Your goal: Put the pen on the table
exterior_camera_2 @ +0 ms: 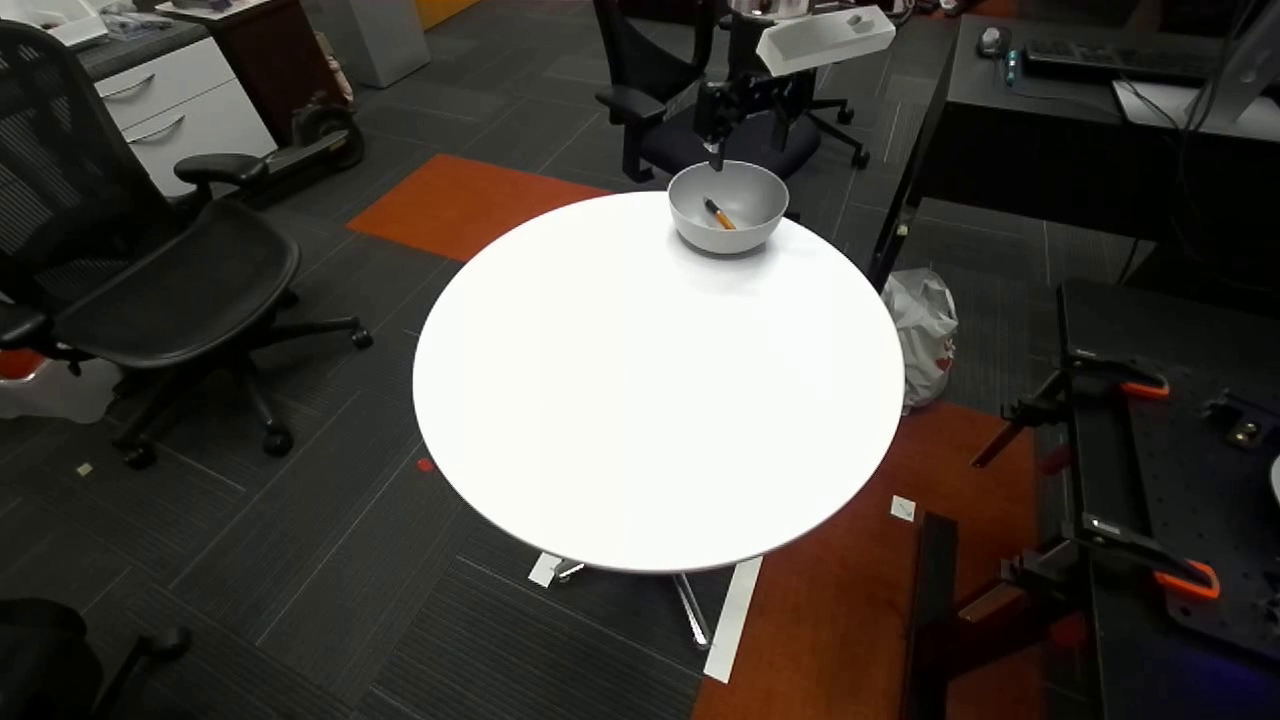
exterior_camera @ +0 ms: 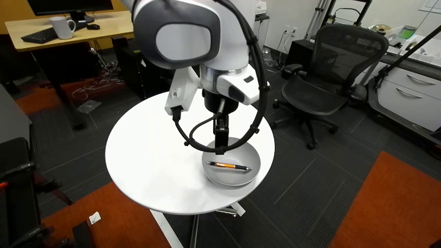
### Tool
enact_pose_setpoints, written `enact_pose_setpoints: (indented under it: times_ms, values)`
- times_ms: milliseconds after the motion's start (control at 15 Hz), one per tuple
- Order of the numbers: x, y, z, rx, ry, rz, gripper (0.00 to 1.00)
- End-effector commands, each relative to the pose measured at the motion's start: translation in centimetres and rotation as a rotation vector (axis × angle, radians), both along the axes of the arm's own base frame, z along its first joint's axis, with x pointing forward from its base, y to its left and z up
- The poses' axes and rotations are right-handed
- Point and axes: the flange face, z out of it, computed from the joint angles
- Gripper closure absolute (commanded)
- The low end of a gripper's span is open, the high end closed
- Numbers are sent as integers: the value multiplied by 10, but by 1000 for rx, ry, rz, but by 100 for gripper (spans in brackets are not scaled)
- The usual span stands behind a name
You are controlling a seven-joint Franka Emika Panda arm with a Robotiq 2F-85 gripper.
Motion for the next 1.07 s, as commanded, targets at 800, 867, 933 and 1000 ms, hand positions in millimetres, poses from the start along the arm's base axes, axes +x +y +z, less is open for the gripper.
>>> enact_pose_setpoints:
  times_ms: [800, 867, 933, 1000]
  values:
    - [47, -39, -90, -62, 15, -139, 0]
    - [48, -39, -94, -64, 19, -137, 0]
    - [49, -40, -97, -68, 20, -137, 25]
    - [51, -40, -100, -71, 22, -137, 26]
